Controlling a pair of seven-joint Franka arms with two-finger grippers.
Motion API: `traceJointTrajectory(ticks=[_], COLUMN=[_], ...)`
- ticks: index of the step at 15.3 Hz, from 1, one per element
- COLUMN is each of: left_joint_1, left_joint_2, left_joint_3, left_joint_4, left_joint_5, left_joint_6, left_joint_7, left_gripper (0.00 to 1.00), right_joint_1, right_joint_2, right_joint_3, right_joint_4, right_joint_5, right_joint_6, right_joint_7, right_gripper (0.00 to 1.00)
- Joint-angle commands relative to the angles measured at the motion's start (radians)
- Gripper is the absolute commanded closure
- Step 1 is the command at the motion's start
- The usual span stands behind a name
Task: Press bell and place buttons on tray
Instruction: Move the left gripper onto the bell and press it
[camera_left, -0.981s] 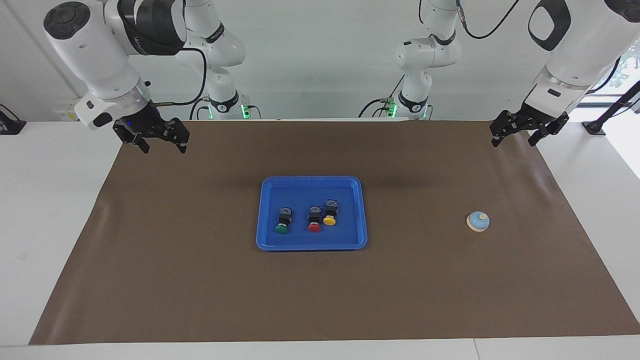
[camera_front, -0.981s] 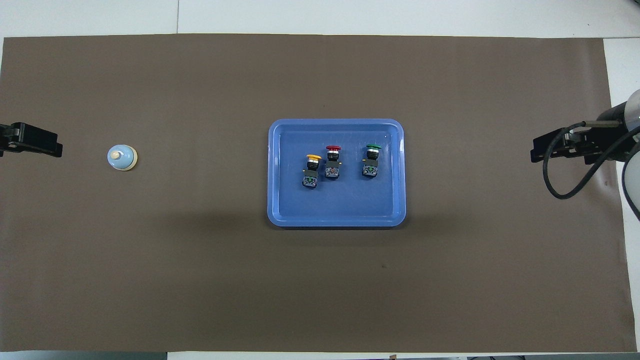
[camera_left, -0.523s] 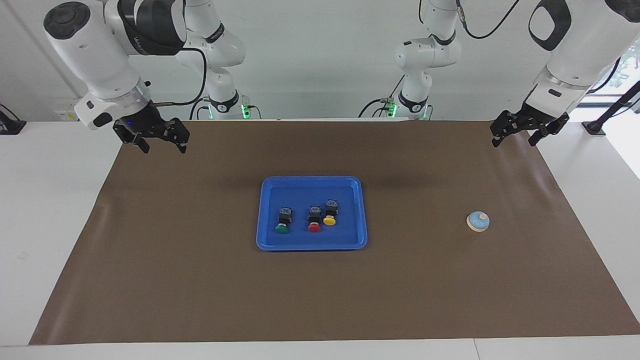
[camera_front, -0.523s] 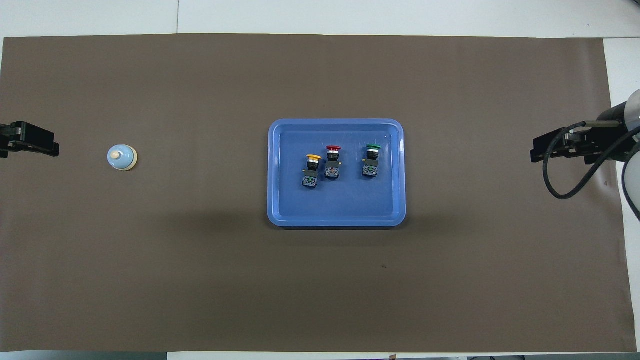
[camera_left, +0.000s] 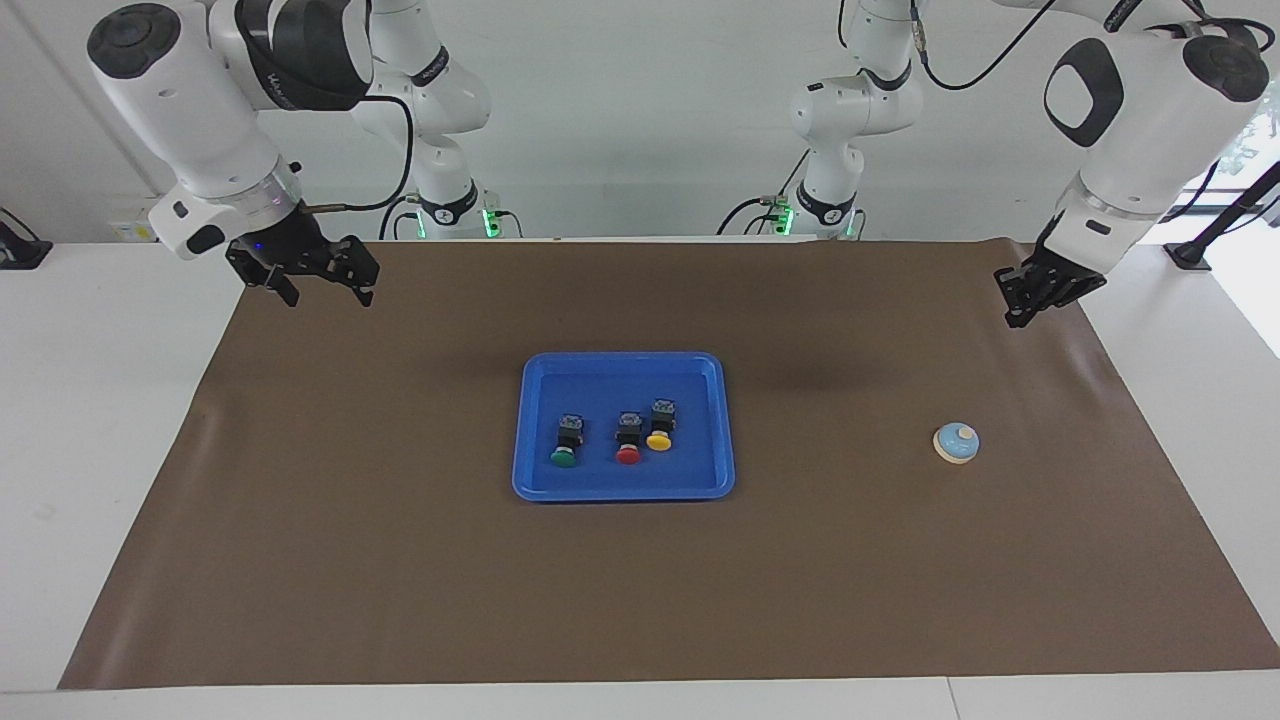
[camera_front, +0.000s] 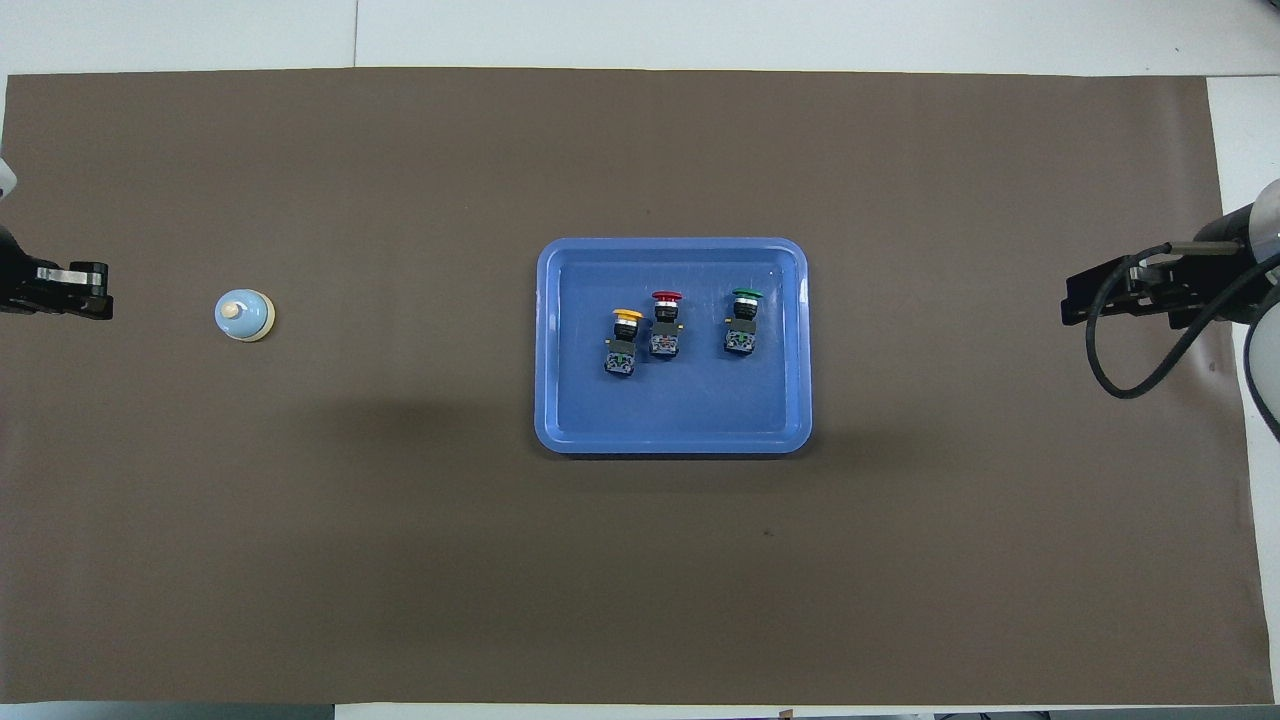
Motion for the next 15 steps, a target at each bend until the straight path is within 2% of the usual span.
traceJointTrajectory(ticks=[1,6,9,11,13,15], left_joint_1=[0.025,0.05,0.042,0.042,0.036,0.036], left_joint_2=[0.022,0.116,0.171,0.179,0.171,0.18], left_joint_3=[-0.001,-0.001,-0.001,-0.001,-0.001,-0.001], left_joint_4=[-0.071,-0.146,-0.156,-0.192,-0.28,-0.309], left_joint_5=[0.001,0.001,0.001,0.001,0.001,0.001], left_joint_6=[0.096,0.309,0.386,0.424,0.522,0.565], left_joint_7=[0.057,0.06,0.053,0.054,0.051,0.051], left_gripper=[1.0,1.0,1.0,1.0,1.0,1.0], right_joint_1=[-0.011,-0.011,-0.011,-0.011,-0.011,-0.011], right_joint_2=[-0.028,-0.028,-0.028,-0.028,-0.028,-0.028], right_joint_3=[0.007,0.007,0.007,0.007,0.007,0.007], right_joint_4=[-0.032,-0.032,-0.032,-0.032,-0.032,-0.032], right_joint_5=[-0.007,-0.006,-0.007,-0.007,-0.007,-0.007], right_joint_6=[0.02,0.02,0.02,0.02,0.02,0.02], right_joint_7=[-0.02,-0.02,-0.02,-0.02,-0.02,-0.02], right_gripper=[0.0,0.0,0.0,0.0,0.0,0.0])
